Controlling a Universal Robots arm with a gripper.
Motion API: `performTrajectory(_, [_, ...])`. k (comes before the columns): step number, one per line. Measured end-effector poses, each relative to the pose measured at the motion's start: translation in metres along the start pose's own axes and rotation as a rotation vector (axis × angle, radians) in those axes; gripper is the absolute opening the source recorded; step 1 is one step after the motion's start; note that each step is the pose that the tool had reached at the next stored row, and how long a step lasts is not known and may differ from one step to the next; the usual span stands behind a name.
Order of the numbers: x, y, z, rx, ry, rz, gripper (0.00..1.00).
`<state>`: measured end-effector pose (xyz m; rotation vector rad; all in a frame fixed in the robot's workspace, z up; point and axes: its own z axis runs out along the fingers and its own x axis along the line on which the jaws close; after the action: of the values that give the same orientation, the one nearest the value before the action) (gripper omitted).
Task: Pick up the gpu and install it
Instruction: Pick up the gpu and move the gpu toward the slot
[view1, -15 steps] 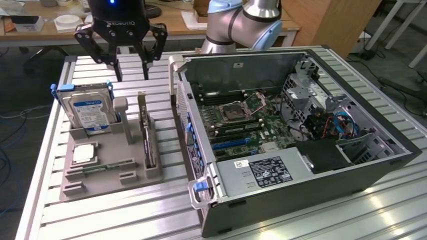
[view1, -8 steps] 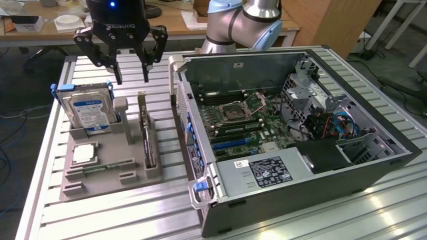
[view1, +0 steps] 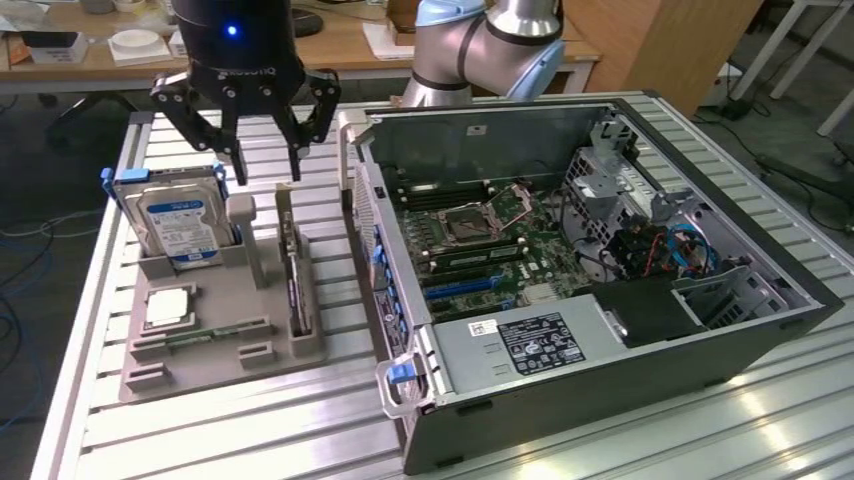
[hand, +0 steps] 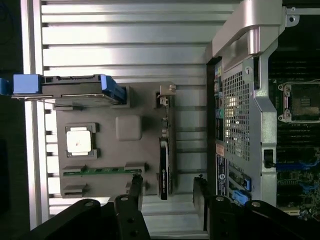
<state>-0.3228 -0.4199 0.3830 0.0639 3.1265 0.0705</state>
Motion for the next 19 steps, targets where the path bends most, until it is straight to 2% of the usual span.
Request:
performTrajectory(4, [-0.001,-0.0007,0.0055,0.0005,0.0025,0.0,0.53])
performTrajectory(8, [-0.002,-0.001,0.0116,0.0008,0.0075,-0.013,0.53])
performTrajectory(12, [-0.003,-0.0012,0.0172,0.0006,0.0132,-0.05,0.53])
performTrajectory(19, [-0.003,-0.0027,0.0242,0.0005,0.0139,-0.057,0.53])
